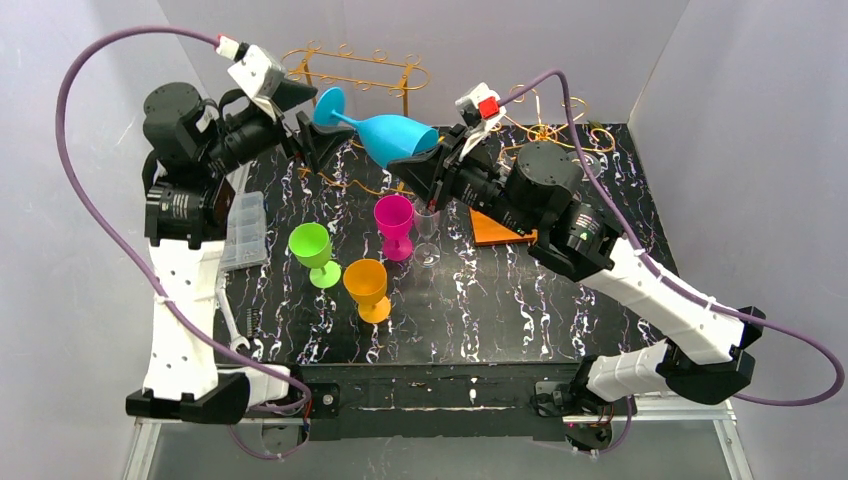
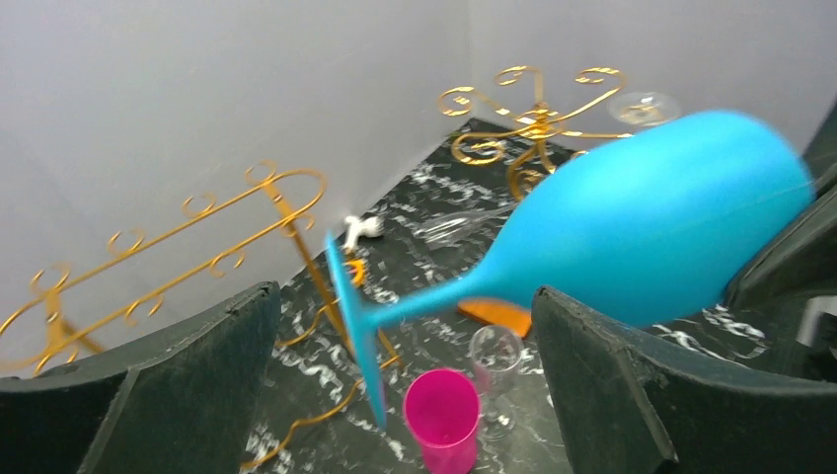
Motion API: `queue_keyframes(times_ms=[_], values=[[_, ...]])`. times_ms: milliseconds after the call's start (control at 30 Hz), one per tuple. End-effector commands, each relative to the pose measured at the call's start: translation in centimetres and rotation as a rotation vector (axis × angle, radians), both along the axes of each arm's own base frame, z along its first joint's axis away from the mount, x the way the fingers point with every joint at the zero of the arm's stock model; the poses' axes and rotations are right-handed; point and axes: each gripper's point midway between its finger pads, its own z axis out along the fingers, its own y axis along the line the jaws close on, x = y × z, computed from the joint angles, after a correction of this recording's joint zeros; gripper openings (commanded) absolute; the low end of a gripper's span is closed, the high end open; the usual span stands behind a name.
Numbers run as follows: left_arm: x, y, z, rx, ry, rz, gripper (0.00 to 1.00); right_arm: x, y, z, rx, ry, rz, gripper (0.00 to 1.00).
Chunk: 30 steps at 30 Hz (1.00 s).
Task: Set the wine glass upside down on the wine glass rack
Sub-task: Turn the wine glass upside down at the wine rack.
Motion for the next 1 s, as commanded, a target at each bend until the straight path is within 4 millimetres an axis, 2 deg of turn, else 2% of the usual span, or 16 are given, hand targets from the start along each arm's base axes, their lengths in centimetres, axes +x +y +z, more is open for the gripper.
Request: queue_keyframes(times_ms=[0, 100, 300, 500, 667, 833, 900, 967], values=[[0.1, 2.9, -0.7, 0.026, -0.038, 0.198, 0.98, 1.0, -2.4, 3.2, 0.041, -0.119, -0.155, 0.01], [0.3, 3.3, -1.9, 0.045, 0.011, 0.223, 0.98, 0.7, -2.6, 3.2, 0.028, -0.135, -0.163, 0.01], [-0.6, 1.5, -3.3, 0.055, 0.063, 0.087, 0.90, -0.2, -2.2, 2.8, 0.014, -0.138, -0.135, 0.01], [0.8, 2.1, -4.9, 0.151, 0.026, 0.100, 0.85, -1.5, -2.5, 2.7, 0.014, -0.135, -0.099, 0.01], [1.1, 1.5, -5.0, 0.153, 0.001, 0.059, 0.74, -2.2, -2.0, 1.7, 0.009, -0.114, -0.068, 0.01], [0.3, 0.4, -4.0, 0.100, 0.006, -0.013, 0.57, -2.4, -0.8, 0.5, -0.001, -0.100, -0.055, 0.01], [0.1, 0.2, -3.7, 0.087, 0.008, -0.022, 0.43, -2.5, -0.4, 0.2, 0.001, -0.098, -0.052, 0.01], [0.0, 0.2, -4.0, 0.092, 0.012, -0.030, 0.25, -2.7, -0.2, 0.2, 0.012, -0.101, -0.048, 0.01]])
